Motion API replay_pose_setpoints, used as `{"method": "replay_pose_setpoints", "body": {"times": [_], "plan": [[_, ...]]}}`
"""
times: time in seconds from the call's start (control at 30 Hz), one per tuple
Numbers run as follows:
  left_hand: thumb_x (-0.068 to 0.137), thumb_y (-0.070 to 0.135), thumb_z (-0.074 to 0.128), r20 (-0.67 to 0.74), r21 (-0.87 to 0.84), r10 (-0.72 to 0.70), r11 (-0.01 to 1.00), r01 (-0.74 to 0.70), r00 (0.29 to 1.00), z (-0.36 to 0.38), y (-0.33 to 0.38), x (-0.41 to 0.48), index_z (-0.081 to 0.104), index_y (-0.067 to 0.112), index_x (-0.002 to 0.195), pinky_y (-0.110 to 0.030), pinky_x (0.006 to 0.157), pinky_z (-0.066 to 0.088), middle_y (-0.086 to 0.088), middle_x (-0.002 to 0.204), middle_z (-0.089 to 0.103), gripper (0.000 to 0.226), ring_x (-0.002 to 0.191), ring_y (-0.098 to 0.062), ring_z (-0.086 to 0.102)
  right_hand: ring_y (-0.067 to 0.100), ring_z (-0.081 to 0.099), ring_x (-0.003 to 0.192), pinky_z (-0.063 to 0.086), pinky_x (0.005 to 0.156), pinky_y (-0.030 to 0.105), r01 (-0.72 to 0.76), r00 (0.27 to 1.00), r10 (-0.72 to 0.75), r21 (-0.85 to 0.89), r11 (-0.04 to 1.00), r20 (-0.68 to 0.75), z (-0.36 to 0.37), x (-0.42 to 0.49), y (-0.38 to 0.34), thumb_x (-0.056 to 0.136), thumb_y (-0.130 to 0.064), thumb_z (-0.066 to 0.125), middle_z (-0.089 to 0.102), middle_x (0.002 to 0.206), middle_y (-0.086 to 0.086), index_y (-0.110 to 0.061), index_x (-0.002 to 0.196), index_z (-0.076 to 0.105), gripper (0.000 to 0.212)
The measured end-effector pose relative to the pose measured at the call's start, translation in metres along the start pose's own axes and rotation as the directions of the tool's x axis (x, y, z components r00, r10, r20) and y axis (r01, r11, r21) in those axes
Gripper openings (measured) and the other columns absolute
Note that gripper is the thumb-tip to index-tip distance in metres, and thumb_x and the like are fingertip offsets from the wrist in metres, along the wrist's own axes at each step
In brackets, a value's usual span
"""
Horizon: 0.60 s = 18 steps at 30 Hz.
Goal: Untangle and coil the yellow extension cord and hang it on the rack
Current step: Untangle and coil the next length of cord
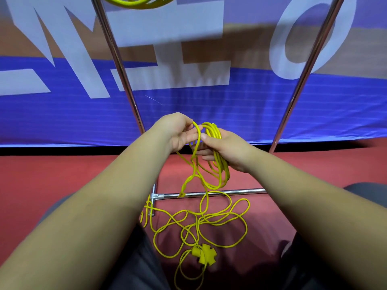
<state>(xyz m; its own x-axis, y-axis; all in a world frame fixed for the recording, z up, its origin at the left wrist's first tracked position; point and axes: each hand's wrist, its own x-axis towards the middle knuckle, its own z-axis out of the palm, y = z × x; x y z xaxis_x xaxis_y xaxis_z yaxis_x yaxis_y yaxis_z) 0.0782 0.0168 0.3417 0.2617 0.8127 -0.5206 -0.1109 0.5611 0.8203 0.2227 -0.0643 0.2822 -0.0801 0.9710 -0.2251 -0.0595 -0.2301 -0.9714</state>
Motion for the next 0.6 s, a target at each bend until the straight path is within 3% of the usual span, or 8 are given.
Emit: {"method": "replay_pose_setpoints", "body": {"times": [0.1, 0.2, 0.27, 0.37, 0.43, 0.5, 0.6], "plan": [[0.107, 0.001, 0.042, 0.005, 0.009, -0.03, 1.0, 0.03, 1.0, -0.002, 0.002, 0.001, 0.051, -0.002, 0.097, -0.042, 0.062, 0.063, -0.01, 0.086, 0.052, 0.014, 0.078, -0.023, 0.071, 0.02, 0.076, 0.106, 0.06, 0.096, 0.035, 0.035, 0.999, -0.035, -0.028, 0.999, 0.03, 0.006, -0.002, 0.002, 0.107, -0.033, 0.062, 0.08, 0.115, 0.008, -0.023, 0.133, 0.063, 0.027], [0.106, 0.006, 0.05, -0.021, 0.068, 0.031, 0.997, -0.03, 0.999, -0.007, 0.001, 0.008, 0.058, -0.002, 0.104, -0.039, 0.067, 0.065, -0.009, 0.09, 0.063, 0.011, 0.085, -0.024, 0.075, 0.03, 0.077, 0.102, 0.062, 0.094, 0.043, 0.026, 1.0, -0.026, 0.043, 0.999, -0.008, 0.007, -0.003, 0.0, 0.105, -0.025, 0.066, 0.079, 0.103, 0.012, -0.02, 0.12, 0.065, 0.016], [0.104, 0.011, 0.055, -0.066, 0.227, 0.132, 0.967, -0.114, 0.989, -0.012, 0.002, 0.012, 0.064, 0.002, 0.105, -0.038, 0.066, 0.064, -0.011, 0.094, 0.071, 0.013, 0.083, -0.025, 0.078, 0.033, 0.078, 0.095, 0.064, 0.091, 0.048, 0.011, 0.999, -0.007, 0.089, 0.996, -0.051, 0.007, -0.004, -0.002, 0.103, -0.019, 0.069, 0.076, 0.093, 0.013, -0.017, 0.115, 0.064, 0.013], [0.101, 0.018, 0.056, -0.055, 0.592, 0.197, 0.796, -0.127, 0.979, -0.018, 0.004, 0.006, 0.07, 0.005, 0.1, -0.033, 0.06, 0.063, -0.012, 0.093, 0.077, 0.02, 0.072, -0.021, 0.076, 0.03, 0.077, 0.081, 0.065, 0.085, 0.051, 0.012, 0.99, 0.012, 0.177, 0.984, -0.138, 0.006, -0.005, -0.007, 0.102, -0.013, 0.069, 0.073, 0.085, 0.013, -0.014, 0.103, 0.062, 0.008], [0.1, 0.019, 0.053, 0.019, 0.728, 0.027, 0.685, -0.032, 0.999, -0.022, 0.001, -0.002, 0.07, 0.006, 0.101, -0.034, 0.066, 0.063, -0.011, 0.091, 0.079, 0.022, 0.076, -0.023, 0.077, 0.028, 0.076, 0.074, 0.066, 0.078, 0.048, 0.042, 0.979, 0.008, 0.239, 0.97, -0.205, 0.003, -0.006, -0.011, 0.103, -0.011, 0.067, 0.071, 0.08, 0.011, -0.012, 0.098, 0.062, 0.007], [0.102, 0.017, 0.053, 0.148, 0.826, -0.198, 0.563, -0.011, 0.969, -0.027, -0.01, -0.009, 0.069, 0.008, 0.105, -0.035, 0.077, 0.061, -0.01, 0.099, 0.08, 0.018, 0.091, -0.024, 0.078, 0.025, 0.074, 0.069, 0.067, 0.071, 0.043, 0.069, 0.964, 0.011, 0.291, 0.954, -0.266, -0.002, -0.007, -0.016, 0.103, -0.01, 0.066, 0.07, 0.077, 0.01, -0.009, 0.097, 0.064, 0.006], [0.098, 0.008, 0.066, 0.419, 0.87, -0.265, 0.389, -0.301, 0.869, -0.035, -0.037, 0.0, 0.071, 0.021, 0.113, -0.033, 0.086, 0.054, 0.006, 0.114, 0.075, 0.02, 0.104, -0.009, 0.068, 0.023, 0.073, 0.064, 0.064, 0.062, 0.038, 0.088, 0.944, 0.035, 0.351, 0.932, -0.328, -0.012, -0.009, -0.025, 0.101, -0.011, 0.068, 0.071, 0.074, 0.009, -0.005, 0.099, 0.067, 0.007]]}}
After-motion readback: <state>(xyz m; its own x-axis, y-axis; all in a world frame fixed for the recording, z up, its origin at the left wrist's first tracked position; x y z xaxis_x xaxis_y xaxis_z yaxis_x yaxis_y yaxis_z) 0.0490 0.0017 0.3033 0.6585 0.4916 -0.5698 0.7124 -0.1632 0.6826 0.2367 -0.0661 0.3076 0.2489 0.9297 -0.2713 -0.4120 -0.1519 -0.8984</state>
